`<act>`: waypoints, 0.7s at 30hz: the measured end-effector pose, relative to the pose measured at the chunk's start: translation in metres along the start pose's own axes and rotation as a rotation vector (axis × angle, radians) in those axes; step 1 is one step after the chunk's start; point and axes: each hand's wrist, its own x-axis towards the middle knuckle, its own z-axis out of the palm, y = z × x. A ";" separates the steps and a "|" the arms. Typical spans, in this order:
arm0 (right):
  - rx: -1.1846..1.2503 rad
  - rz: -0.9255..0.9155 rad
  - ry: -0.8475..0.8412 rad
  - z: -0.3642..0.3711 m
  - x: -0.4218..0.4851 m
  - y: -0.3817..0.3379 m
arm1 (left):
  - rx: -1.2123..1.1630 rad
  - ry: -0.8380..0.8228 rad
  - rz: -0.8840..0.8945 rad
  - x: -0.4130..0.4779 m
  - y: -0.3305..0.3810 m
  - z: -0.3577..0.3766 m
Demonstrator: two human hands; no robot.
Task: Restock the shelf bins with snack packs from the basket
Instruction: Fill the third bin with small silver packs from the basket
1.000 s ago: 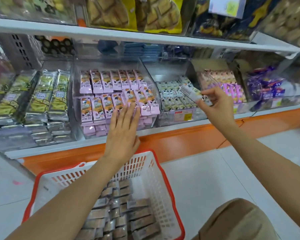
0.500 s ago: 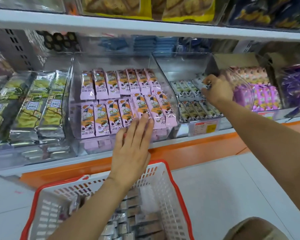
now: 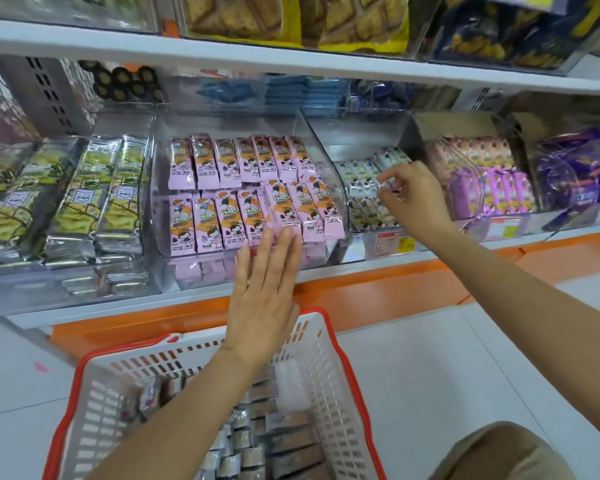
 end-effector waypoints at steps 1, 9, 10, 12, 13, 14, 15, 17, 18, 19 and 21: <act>0.054 -0.034 -0.010 -0.004 -0.013 -0.011 | -0.006 0.003 0.017 -0.008 0.002 0.001; 0.352 -0.187 -0.323 0.028 -0.143 -0.088 | -0.005 -0.233 0.198 -0.076 -0.018 0.014; 0.351 -0.183 -0.384 0.043 -0.157 -0.090 | -0.003 -0.300 0.194 -0.083 -0.024 0.017; 0.323 -0.158 -0.524 0.073 -0.184 -0.090 | 0.008 -0.412 0.163 -0.098 -0.038 0.029; 0.290 -0.141 -0.602 0.089 -0.196 -0.089 | 0.008 -0.458 0.135 -0.106 -0.044 0.036; 0.244 -0.126 -0.679 0.105 -0.208 -0.086 | 0.000 -0.488 0.093 -0.113 -0.050 0.042; 0.190 -0.114 -0.755 0.121 -0.219 -0.082 | -0.011 -0.506 0.047 -0.120 -0.056 0.049; 0.073 -0.076 -0.902 0.151 -0.241 -0.075 | -0.033 -0.557 -0.007 -0.133 -0.065 0.059; 0.012 -0.053 -0.963 0.165 -0.250 -0.071 | -0.032 -0.592 -0.005 -0.139 -0.067 0.063; -0.046 -0.035 -1.017 0.177 -0.258 -0.068 | -0.030 -0.620 -0.002 -0.144 -0.069 0.066; -0.149 0.002 -1.134 0.201 -0.274 -0.062 | -0.056 -0.628 -0.027 -0.153 -0.070 0.073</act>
